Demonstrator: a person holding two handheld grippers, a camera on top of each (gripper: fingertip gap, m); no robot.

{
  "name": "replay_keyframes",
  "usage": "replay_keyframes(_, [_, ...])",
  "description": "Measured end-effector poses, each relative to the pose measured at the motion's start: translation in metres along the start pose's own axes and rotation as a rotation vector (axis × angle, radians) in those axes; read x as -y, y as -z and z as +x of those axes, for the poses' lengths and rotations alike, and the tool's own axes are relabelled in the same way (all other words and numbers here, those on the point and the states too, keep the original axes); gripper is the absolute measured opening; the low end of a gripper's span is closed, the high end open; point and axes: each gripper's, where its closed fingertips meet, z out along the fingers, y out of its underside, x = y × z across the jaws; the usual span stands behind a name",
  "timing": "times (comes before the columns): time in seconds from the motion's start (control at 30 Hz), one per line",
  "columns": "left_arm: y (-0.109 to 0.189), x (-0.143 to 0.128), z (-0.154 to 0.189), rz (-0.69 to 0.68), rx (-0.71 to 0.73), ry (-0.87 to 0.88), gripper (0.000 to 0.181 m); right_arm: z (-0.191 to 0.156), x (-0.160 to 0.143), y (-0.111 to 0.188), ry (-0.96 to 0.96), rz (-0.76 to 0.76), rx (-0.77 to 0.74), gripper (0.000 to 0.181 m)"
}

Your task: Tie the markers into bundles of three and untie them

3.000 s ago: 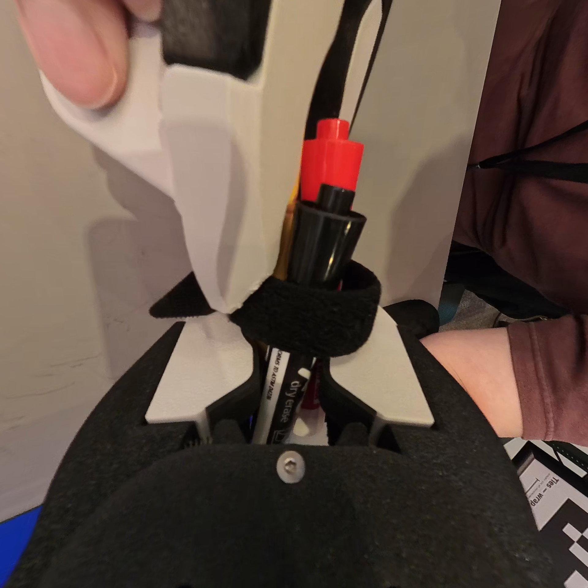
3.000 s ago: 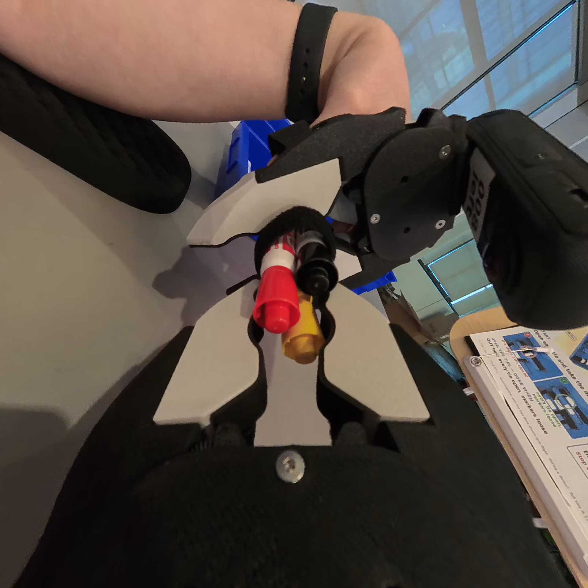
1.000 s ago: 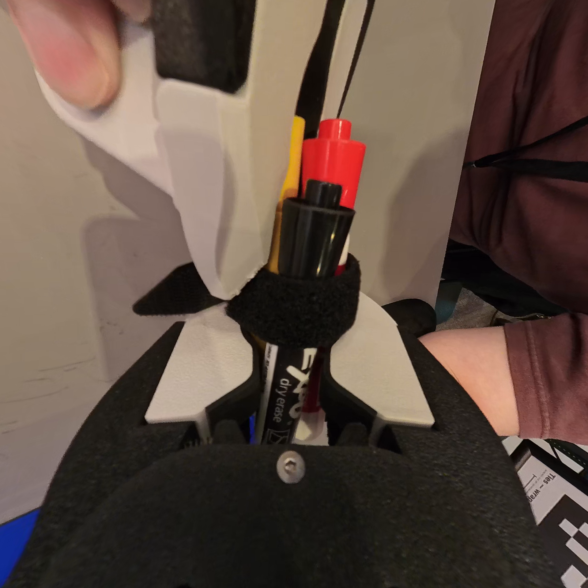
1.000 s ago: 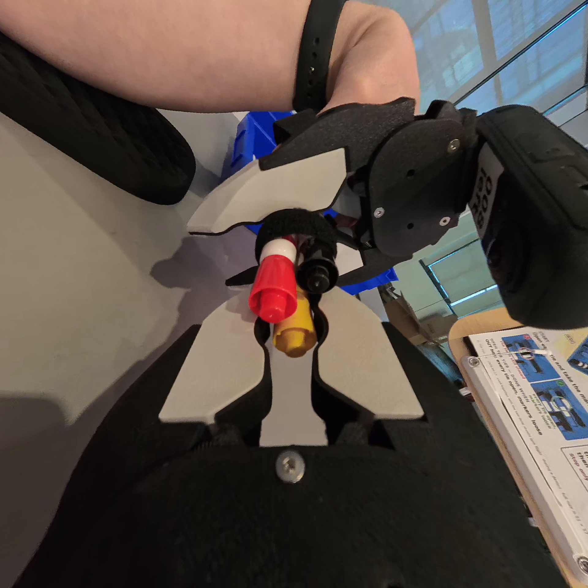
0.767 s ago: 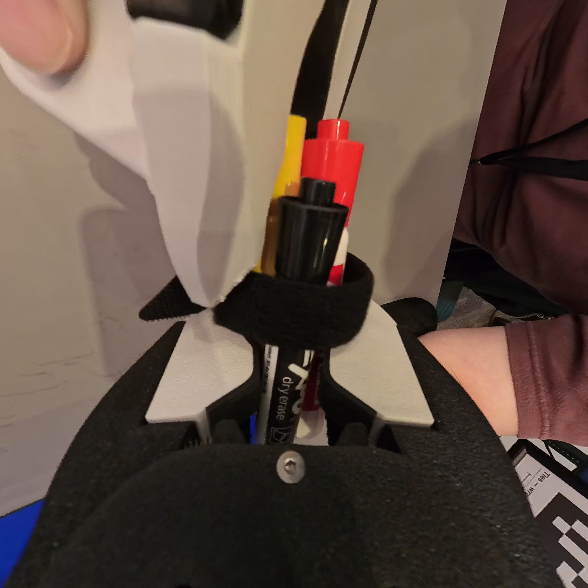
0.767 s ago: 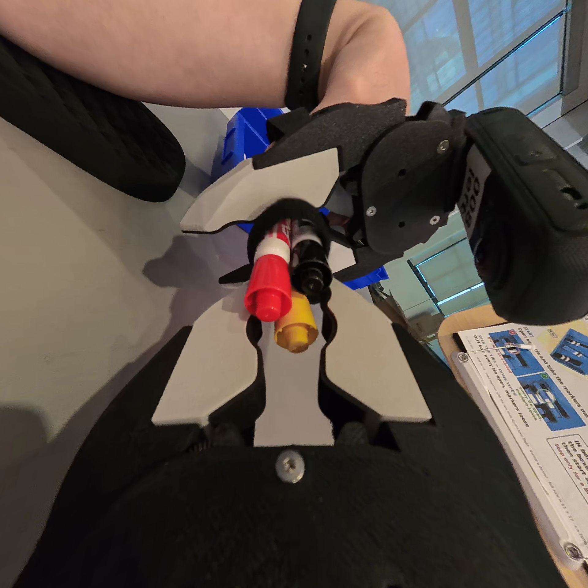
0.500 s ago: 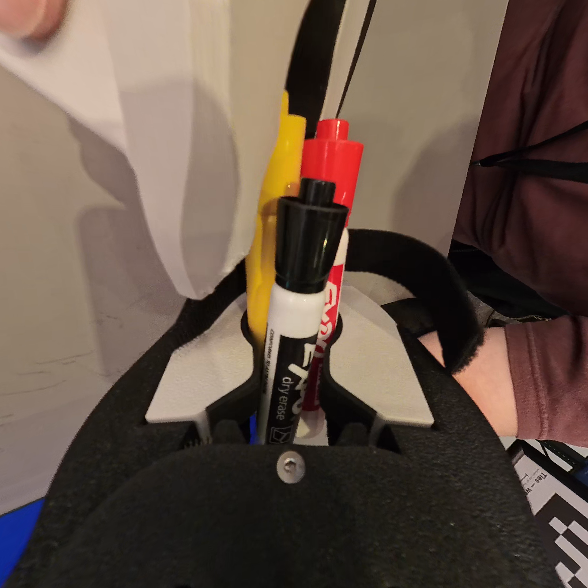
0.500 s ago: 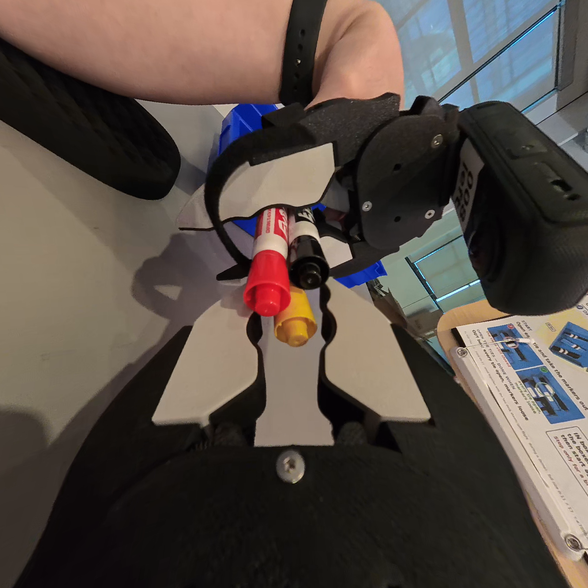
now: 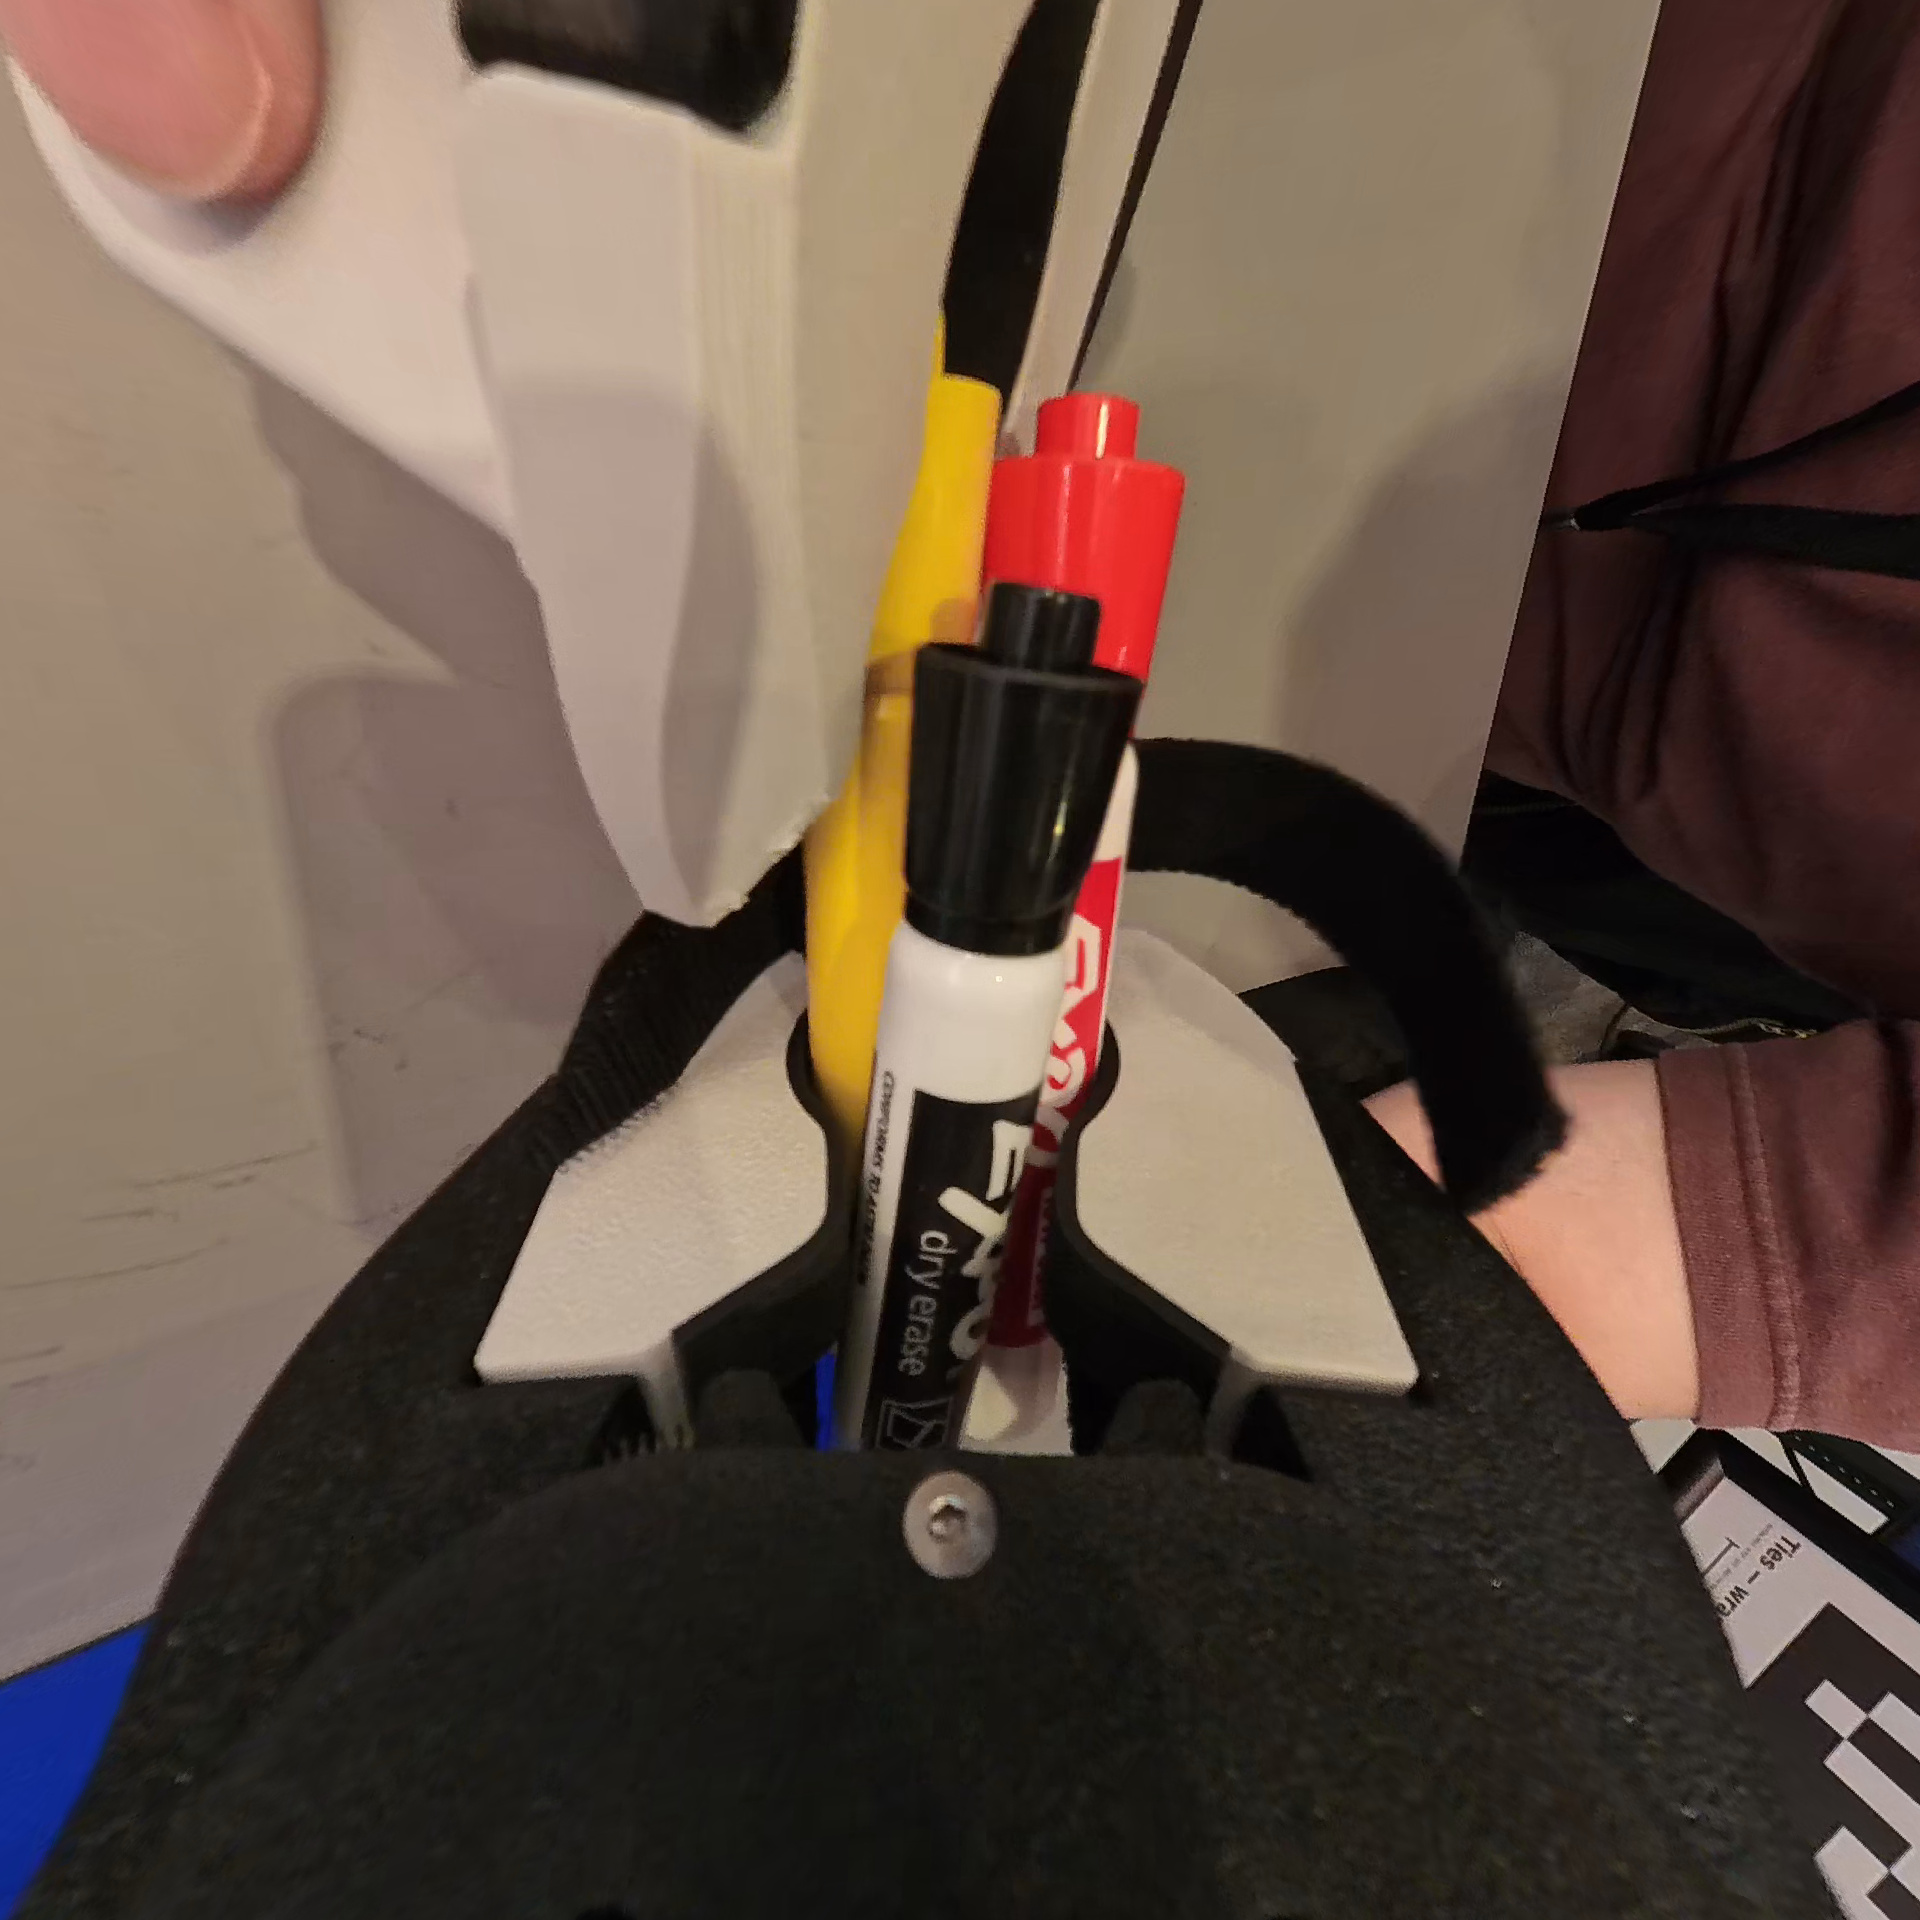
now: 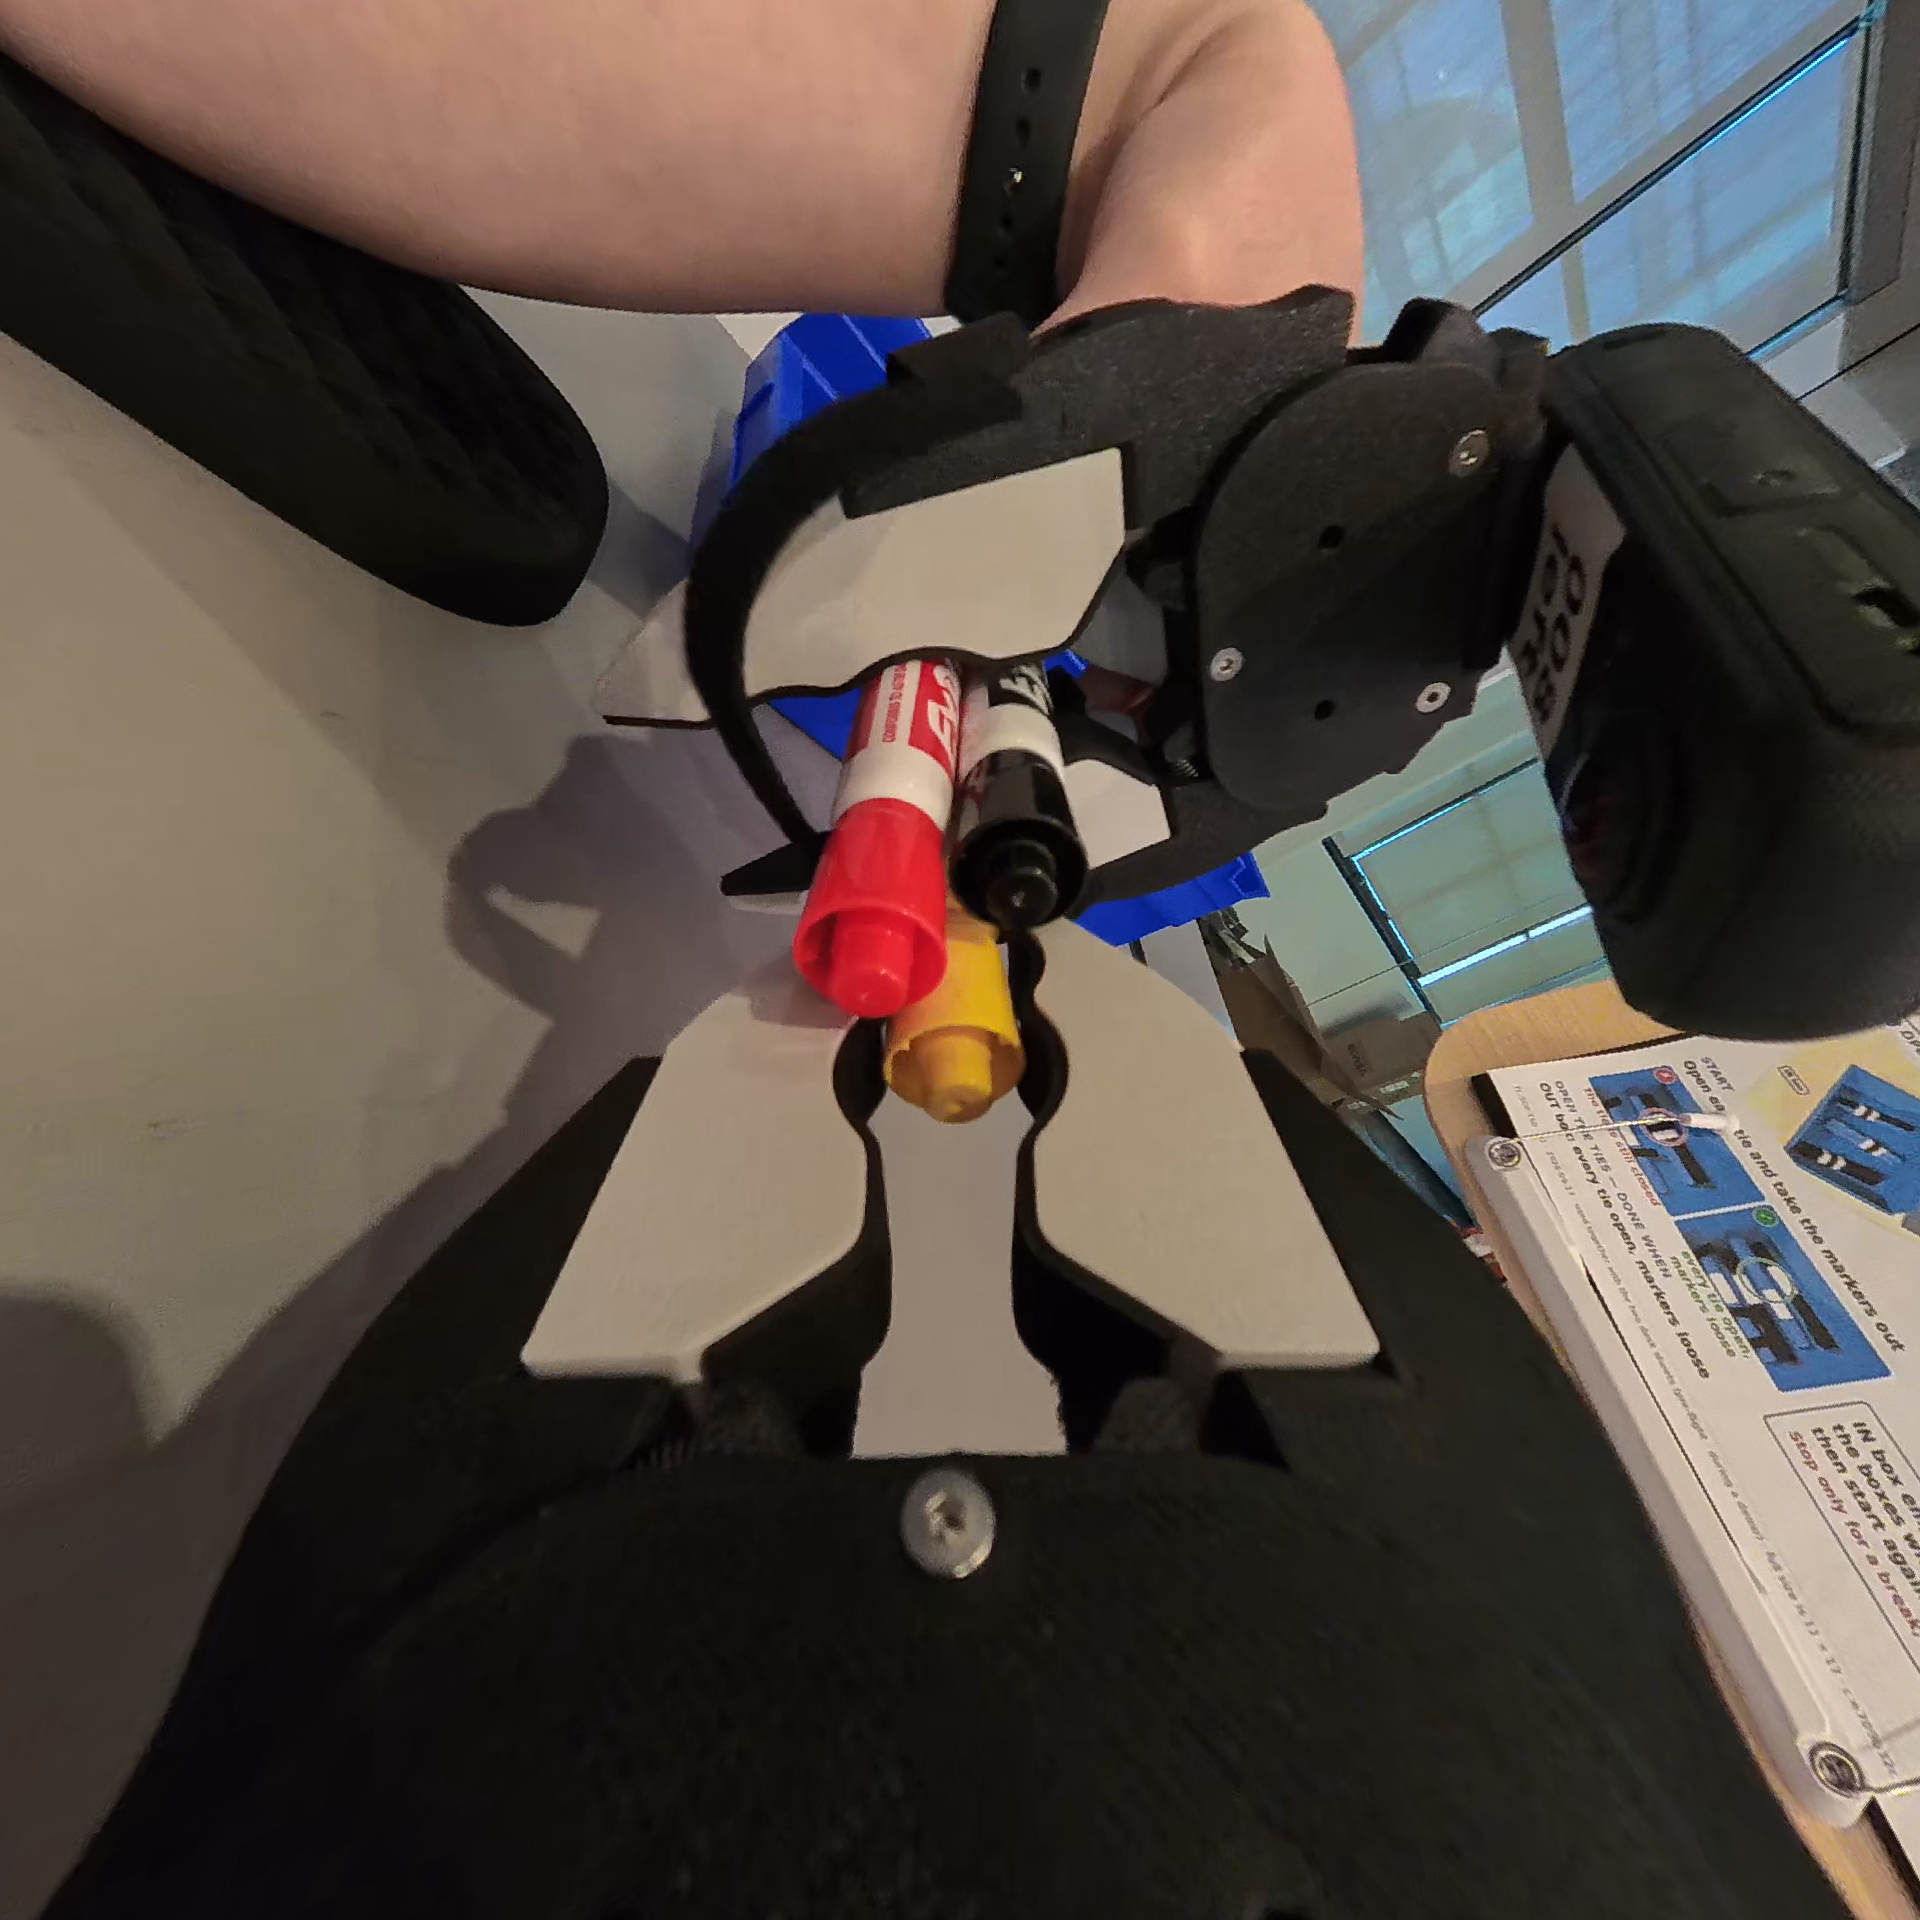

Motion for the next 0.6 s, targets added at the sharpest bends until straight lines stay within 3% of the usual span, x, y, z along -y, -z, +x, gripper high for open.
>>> replay_keyframes(0.6, [0.0042,0.0009,-0.0009,0.03,0.007,0.0,0.042,0.0085,-0.0033,0.0029,0.031,-0.004,-0.066,0.023])
